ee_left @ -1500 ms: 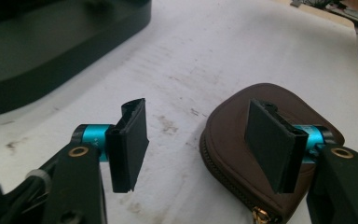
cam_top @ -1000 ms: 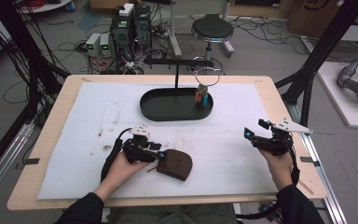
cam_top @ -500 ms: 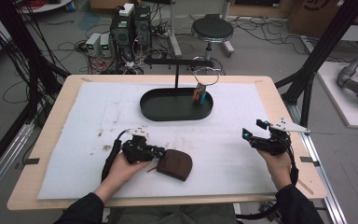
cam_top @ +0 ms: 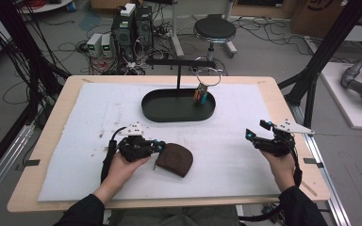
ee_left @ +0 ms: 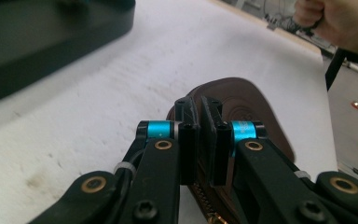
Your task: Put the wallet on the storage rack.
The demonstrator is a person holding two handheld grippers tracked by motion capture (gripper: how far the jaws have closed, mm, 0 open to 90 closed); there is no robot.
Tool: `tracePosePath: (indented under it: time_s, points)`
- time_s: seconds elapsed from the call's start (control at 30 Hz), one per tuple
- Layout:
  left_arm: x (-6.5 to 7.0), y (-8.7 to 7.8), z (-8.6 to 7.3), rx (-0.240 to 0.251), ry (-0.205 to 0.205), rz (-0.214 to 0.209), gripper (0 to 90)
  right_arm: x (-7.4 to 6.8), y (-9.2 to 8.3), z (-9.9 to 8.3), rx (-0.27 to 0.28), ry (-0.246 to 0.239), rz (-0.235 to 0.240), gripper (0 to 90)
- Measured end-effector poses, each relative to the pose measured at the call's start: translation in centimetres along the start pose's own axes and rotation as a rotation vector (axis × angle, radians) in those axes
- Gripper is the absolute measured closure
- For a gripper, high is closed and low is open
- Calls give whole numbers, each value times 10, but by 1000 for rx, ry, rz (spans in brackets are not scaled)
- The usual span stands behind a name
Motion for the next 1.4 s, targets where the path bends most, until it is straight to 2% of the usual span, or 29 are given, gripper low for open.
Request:
tracePosePath:
  time_s: [0.17, 0.3, 0.5, 0.53, 0.57, 0.67, 0.73, 0.77, 0.8, 0.83, 0.87, 0.9, 0.97, 1.0, 1.03, 1.1, 1.13, 1.17, 1.27, 1.37, 1.4]
  points:
    - [3, -11, 15, 82, 51, 18, 861, -3, 2, 3, 9, -2, 10, 256]
    - [4, -15, 18, 102, 78, 28, 862, -8, 2, 4, 11, -1, 20, 256]
    - [11, -21, 29, 155, 153, 37, 864, -22, 6, 8, 19, -19, 58, 256]
    - [12, -21, 31, 162, 163, 35, 864, -28, 8, 10, 24, -20, 86, 256]
    - [14, -22, 31, 165, 172, 31, 864, -28, 8, 10, 24, -20, 86, 256]
    - [17, -21, 31, 161, 191, 27, 865, -42, 12, 11, 16, -27, 135, 256]
    - [20, -20, 31, 161, 199, 7, 865, -57, 17, 11, 1, -49, 194, 256]
    - [21, -20, 31, 160, 202, 4, 865, -57, 17, 11, 1, -49, 194, 256]
    - [22, -20, 31, 166, 207, -5, 865, -62, 19, 11, -2, -49, 215, 256]
    - [25, -21, 32, 173, 214, -20, 865, -72, 23, 11, -11, -51, 263, 256]
    - [25, -21, 32, 173, 214, -20, 865, -72, 23, 11, -11, -51, 263, 256]
    - [26, -22, 33, 183, 216, -31, 865, -83, 28, 11, -15, -49, 316, 256]
    - [28, -23, 34, 198, 217, -45, 865, -87, 30, 12, -17, -50, 333, 256]
    - [29, -23, 35, 206, 218, -52, 866, -98, 34, 11, -24, -62, 370, 256]
    - [30, -24, 36, 216, 216, -60, 866, -98, 34, 11, -24, -62, 370, 256]
    - [32, -24, 38, 237, 208, -74, 865, -113, 39, 10, -37, -87, 418, 256]
    - [33, -24, 40, 247, 207, -83, 865, -113, 39, 10, -37, -87, 418, 256]
    - [34, -24, 41, 252, 209, -88, 866, -118, 39, 10, -43, -91, 438, 256]
    - [40, -22, 47, 262, 227, -112, 866, -130, 41, 9, -55, -113, 480, 256]
    - [48, -20, 53, 274, 250, -134, 866, -142, 42, 8, -66, -124, 541, 256]
    - [50, -19, 54, 278, 256, -140, 867, -148, 42, 6, -76, -123, 577, 256]
Point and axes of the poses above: each handheld gripper's, and its own axes: y roughly forward along the jaws, z roughly out of its top, x roughly to its right, the point moved 9 cm from there along y, roughly forward along the jaws
